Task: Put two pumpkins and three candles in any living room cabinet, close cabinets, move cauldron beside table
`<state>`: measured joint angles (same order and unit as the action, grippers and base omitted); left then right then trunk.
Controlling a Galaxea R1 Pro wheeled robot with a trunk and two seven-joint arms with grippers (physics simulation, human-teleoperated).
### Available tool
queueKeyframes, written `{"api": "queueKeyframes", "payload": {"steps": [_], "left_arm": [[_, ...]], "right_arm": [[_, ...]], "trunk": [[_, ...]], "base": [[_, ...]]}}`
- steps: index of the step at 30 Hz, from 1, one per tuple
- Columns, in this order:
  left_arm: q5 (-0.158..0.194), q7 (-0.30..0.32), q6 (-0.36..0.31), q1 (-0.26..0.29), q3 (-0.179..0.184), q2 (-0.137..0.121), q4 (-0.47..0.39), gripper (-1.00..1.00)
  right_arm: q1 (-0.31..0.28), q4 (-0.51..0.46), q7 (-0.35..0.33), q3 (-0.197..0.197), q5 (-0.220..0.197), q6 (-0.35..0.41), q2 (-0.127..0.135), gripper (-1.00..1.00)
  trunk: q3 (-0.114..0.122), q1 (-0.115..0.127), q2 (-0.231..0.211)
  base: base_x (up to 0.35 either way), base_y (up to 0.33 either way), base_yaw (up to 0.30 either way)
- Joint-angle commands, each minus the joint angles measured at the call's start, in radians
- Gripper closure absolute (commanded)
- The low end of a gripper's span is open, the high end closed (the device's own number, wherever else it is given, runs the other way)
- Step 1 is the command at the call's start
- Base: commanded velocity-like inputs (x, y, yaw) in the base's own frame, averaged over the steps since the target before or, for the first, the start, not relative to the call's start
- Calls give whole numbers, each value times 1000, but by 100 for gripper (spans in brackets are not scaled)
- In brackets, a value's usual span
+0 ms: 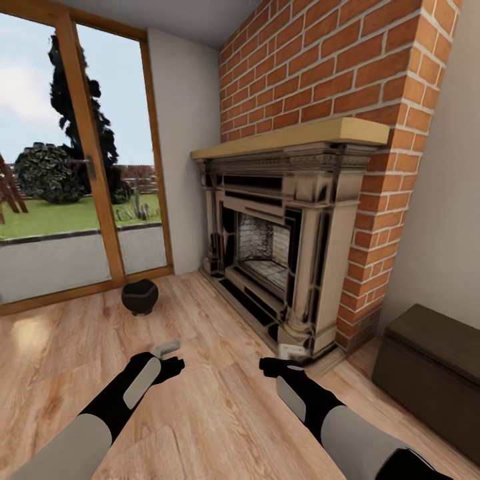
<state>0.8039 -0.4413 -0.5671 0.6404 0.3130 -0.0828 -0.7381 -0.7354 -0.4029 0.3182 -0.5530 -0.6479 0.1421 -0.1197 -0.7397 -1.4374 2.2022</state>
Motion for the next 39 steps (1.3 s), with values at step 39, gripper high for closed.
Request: {"api": "queueKeyframes", "payload": {"steps": [39], "left_arm": [[11, -8, 0, 1, -91, -15, 10, -100]], "right_arm": [[-1, -2, 5, -45, -7, 11, 2, -100]], "trunk": [[-8, 0, 1]], "base": [[201, 196, 229]]}}
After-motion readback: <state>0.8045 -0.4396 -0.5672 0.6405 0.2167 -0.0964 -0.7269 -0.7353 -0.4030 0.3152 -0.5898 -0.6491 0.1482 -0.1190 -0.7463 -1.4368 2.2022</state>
